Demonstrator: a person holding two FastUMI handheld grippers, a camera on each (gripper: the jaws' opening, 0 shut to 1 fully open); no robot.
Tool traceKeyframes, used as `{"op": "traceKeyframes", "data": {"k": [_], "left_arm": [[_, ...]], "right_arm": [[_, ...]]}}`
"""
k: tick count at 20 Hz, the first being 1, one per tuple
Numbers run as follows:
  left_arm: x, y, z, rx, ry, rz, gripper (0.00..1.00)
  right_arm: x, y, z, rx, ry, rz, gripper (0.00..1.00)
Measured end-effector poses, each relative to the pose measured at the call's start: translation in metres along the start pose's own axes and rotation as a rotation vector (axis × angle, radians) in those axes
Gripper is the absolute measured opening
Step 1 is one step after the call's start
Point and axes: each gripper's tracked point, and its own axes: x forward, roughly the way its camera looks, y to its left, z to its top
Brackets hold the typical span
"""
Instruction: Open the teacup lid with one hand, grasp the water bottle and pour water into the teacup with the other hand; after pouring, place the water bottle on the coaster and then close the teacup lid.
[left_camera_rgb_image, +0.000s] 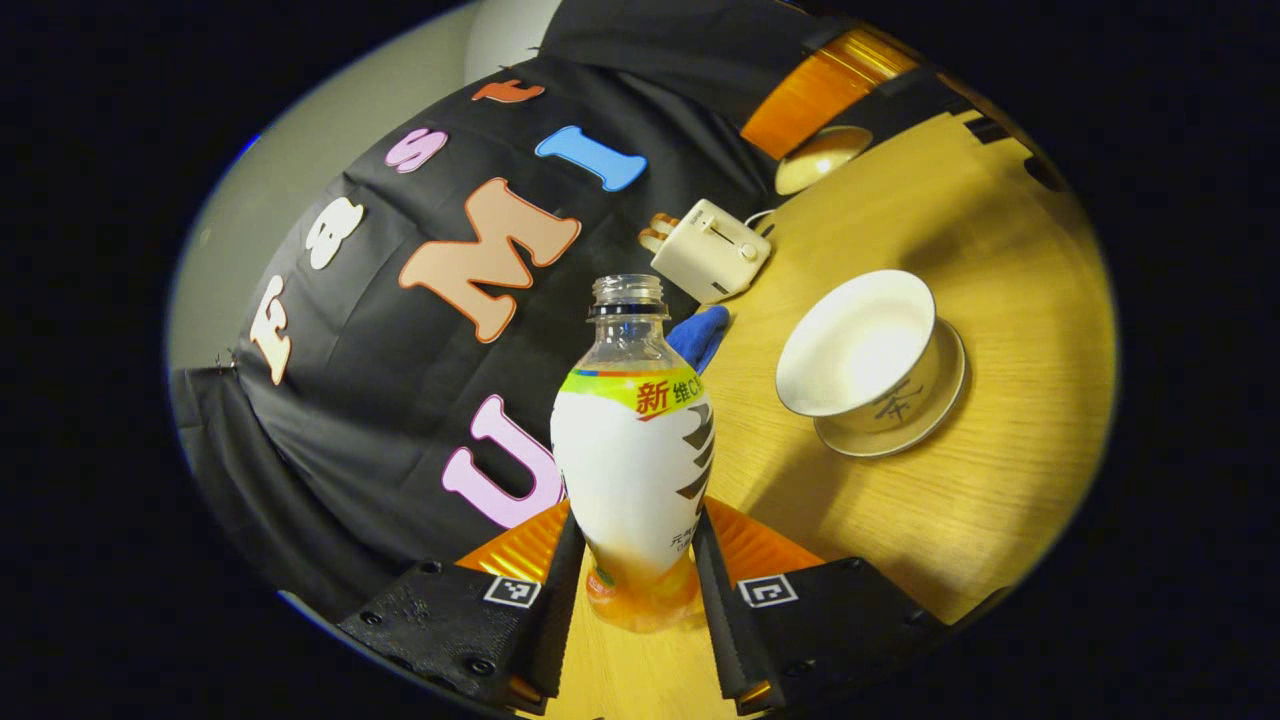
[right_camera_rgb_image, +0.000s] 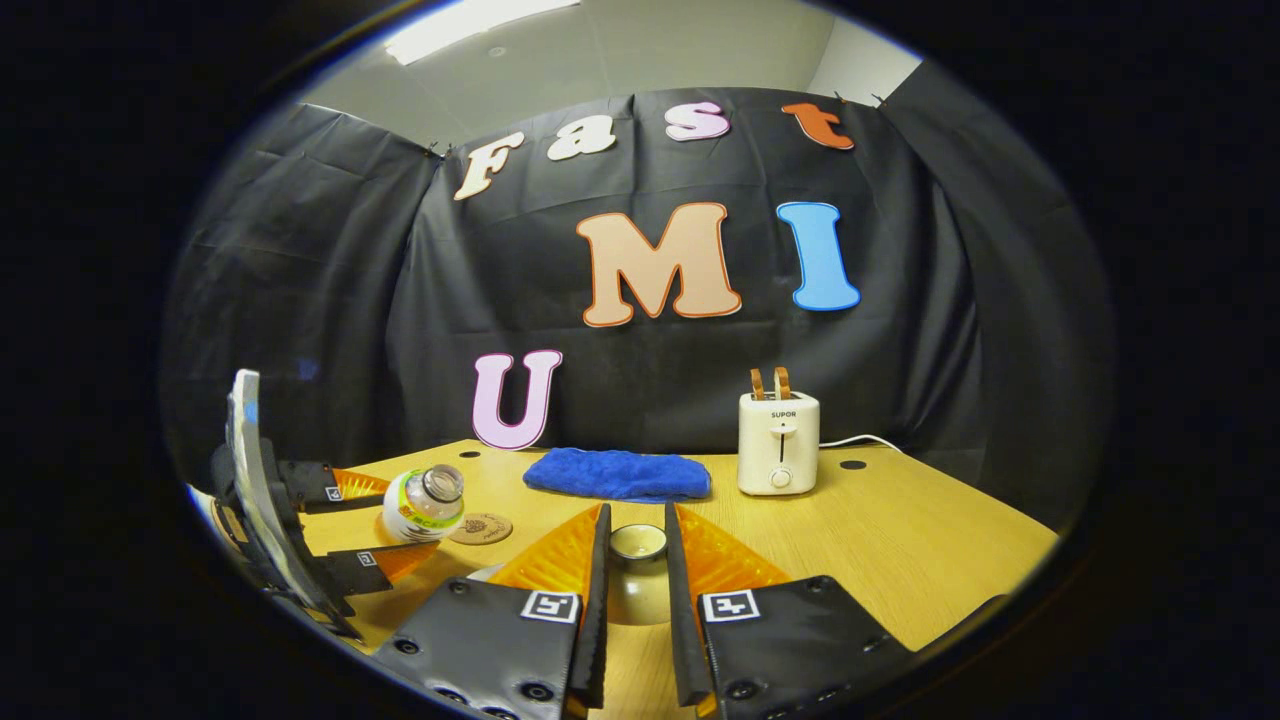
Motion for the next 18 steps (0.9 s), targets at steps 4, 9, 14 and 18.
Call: {"op": "traceKeyframes", "data": {"k": [4, 9, 14, 18], "left_arm": [[0.0015, -0.0001, -0.0012, 0.144, 0.017, 0.015, 0.56], [0.0034, 0.0002, -0.0006, 0.307, 0.012, 0.014, 0.56], [0.0035, 0.0045, -0.0065, 0.410, 0.028, -0.010, 0.55], [0.0030, 0.0074, -0.0019, 0.510, 0.018, -0.026, 0.56]], "right_arm": [[-0.0020, -0.0019, 0.0050, -0.003, -0.014, -0.002, 0.30], [-0.0024, -0.0051, 0.0065, 0.006, -0.014, -0.005, 0.31], [-0.0039, -0.0052, 0.0081, 0.009, -0.018, -0.006, 0.31], [-0.0027, -0.0040, 0.0058, 0.008, -0.011, -0.002, 0.30]]}}
